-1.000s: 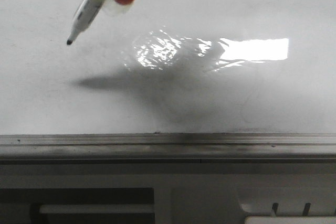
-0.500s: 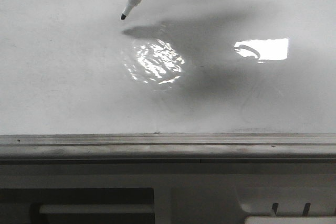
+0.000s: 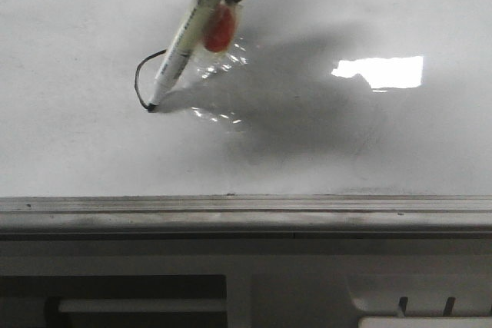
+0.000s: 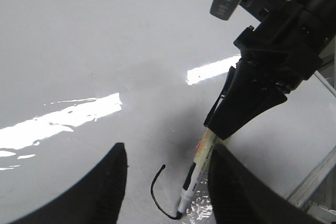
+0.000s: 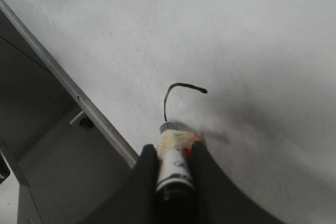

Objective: Write number 9 on whiteboard

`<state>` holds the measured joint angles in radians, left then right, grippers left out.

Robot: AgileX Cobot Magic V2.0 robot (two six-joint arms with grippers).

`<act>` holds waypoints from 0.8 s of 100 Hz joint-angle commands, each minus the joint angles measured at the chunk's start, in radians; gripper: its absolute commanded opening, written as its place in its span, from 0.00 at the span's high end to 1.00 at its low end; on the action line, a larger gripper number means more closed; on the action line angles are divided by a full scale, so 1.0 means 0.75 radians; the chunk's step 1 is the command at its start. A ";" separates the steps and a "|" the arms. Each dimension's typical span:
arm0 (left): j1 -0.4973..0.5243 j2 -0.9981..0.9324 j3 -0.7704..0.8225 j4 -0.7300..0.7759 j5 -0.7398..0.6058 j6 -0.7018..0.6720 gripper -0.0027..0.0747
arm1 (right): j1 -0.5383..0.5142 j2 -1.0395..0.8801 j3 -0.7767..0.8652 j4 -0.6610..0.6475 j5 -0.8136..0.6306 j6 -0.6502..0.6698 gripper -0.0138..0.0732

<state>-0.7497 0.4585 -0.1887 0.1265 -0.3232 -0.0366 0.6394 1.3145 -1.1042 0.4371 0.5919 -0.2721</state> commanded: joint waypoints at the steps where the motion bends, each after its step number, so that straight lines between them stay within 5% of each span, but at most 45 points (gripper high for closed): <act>1: 0.001 0.006 -0.038 -0.017 -0.115 -0.008 0.53 | -0.052 -0.073 -0.038 -0.047 -0.054 -0.003 0.90; 26: 0.001 0.006 -0.038 -0.017 -0.115 -0.008 0.53 | -0.082 -0.049 -0.150 -0.073 -0.045 -0.006 0.90; 44: 0.001 0.006 -0.038 -0.017 -0.115 -0.008 0.53 | -0.075 -0.054 0.032 -0.049 0.003 0.031 0.90; 80: -0.012 0.028 -0.038 0.051 0.010 -0.012 0.53 | 0.096 -0.166 0.058 0.021 -0.045 0.031 0.90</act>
<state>-0.7497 0.4585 -0.1887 0.1400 -0.3011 -0.0366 0.6769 1.2552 -1.0175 0.4411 0.6170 -0.2385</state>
